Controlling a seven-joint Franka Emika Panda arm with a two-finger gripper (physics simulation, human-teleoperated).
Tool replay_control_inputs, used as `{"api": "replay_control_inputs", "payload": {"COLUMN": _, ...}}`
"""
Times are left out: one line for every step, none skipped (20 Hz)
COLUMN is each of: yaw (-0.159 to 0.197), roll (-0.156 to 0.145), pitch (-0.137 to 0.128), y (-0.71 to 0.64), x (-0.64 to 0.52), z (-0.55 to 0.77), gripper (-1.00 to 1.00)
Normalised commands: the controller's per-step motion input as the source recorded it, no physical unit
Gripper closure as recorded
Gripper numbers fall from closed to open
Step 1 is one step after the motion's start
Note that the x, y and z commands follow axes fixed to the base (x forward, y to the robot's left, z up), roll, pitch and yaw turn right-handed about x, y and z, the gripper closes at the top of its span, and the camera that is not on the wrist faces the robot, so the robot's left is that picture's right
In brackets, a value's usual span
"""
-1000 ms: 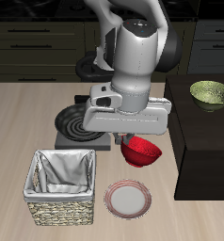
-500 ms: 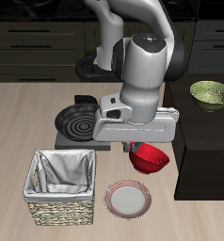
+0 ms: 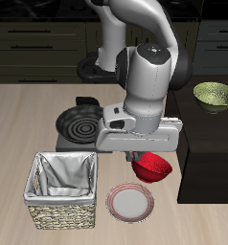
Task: Place the red bowl on the plate
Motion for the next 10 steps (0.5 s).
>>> {"api": "replay_control_inputs", "payload": {"yaw": -0.013, "roll": 0.001, "pitch": 0.04, "y": -0.09, "x": -0.01, "z": -0.19, "gripper": 1.0}}
{"api": "replay_control_inputs", "payload": {"yaw": 0.065, "roll": -0.044, "pitch": 0.028, "y": 0.03, "x": 0.26, "z": -0.48, "gripper": 1.0}}
{"api": "replay_control_inputs", "payload": {"yaw": -0.006, "roll": -0.021, "pitch": 0.053, "y": -0.08, "x": 0.09, "z": -0.3, "gripper": 1.0}}
{"api": "replay_control_inputs", "payload": {"yaw": 0.003, "roll": -0.018, "pitch": 0.012, "y": -0.06, "x": 0.03, "z": -0.14, "gripper": 1.0}}
{"api": "replay_control_inputs", "payload": {"yaw": 0.018, "roll": 0.003, "pitch": 0.06, "y": 0.11, "x": 0.02, "z": -0.45, "gripper": 1.0}}
{"api": "replay_control_inputs", "payload": {"yaw": 0.01, "roll": 0.002, "pitch": -0.018, "y": -0.09, "x": -0.07, "z": -0.02, "gripper": 1.0}}
{"api": "replay_control_inputs", "payload": {"yaw": 0.028, "roll": 0.028, "pitch": 0.029, "y": 0.07, "x": 0.01, "z": -0.27, "gripper": 1.0}}
{"api": "replay_control_inputs", "payload": {"yaw": -0.004, "roll": 0.004, "pitch": 0.008, "y": 0.05, "x": -0.01, "z": -0.07, "gripper": 1.0}}
{"api": "replay_control_inputs", "payload": {"yaw": 0.014, "roll": 0.009, "pitch": 0.013, "y": 0.17, "x": -0.02, "z": -0.19, "gripper": 1.0}}
{"api": "replay_control_inputs", "payload": {"yaw": -0.019, "roll": 0.023, "pitch": 0.027, "y": 0.1, "x": -0.01, "z": -0.23, "gripper": 1.0}}
